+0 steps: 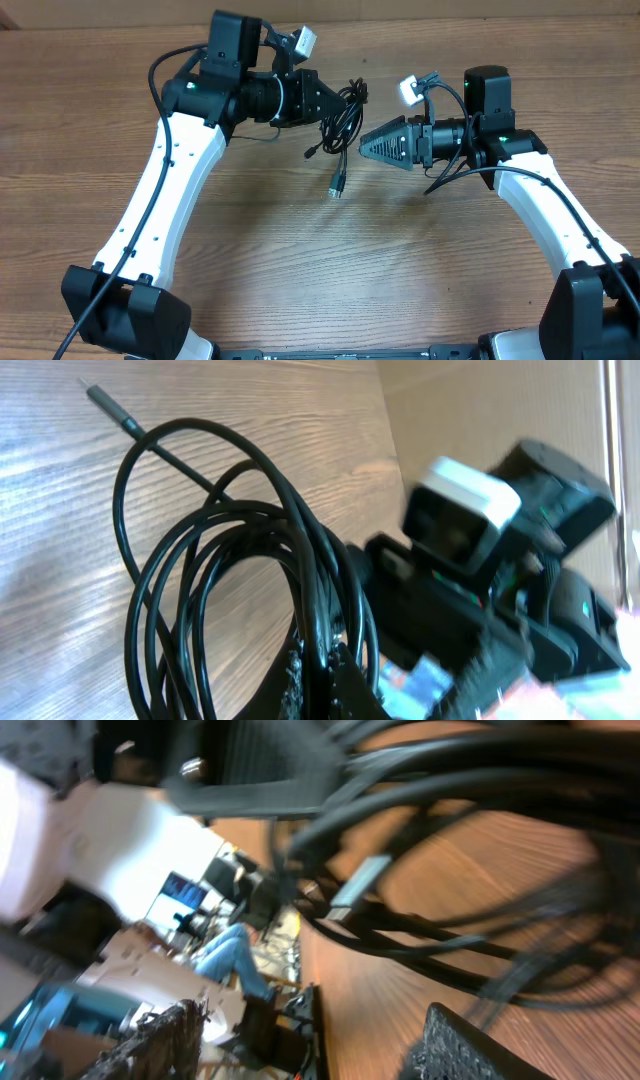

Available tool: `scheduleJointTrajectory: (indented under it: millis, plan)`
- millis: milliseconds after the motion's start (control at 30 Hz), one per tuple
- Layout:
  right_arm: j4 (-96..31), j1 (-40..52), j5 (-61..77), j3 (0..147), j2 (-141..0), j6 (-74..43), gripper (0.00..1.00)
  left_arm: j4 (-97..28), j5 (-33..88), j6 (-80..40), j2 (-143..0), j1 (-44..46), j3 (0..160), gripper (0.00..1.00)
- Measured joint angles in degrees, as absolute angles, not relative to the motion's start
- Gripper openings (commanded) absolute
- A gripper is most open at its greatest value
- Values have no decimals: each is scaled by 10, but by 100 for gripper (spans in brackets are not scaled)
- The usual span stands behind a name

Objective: Untangle cables

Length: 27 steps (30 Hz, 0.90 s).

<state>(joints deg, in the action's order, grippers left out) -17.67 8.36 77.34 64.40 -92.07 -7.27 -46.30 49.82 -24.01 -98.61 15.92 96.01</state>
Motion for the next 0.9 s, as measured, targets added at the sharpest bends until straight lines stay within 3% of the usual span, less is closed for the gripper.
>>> scheduleJointTrajectory:
  millis: [367, 900]
  plan:
    - [-178, 84, 683, 644, -921, -214, 69, -507, 555, 2, -986, 152, 960, 4]
    - [-190, 84, 616, 644, -921, -236, 69, -528, 661, 63, -986, 78, 960, 4]
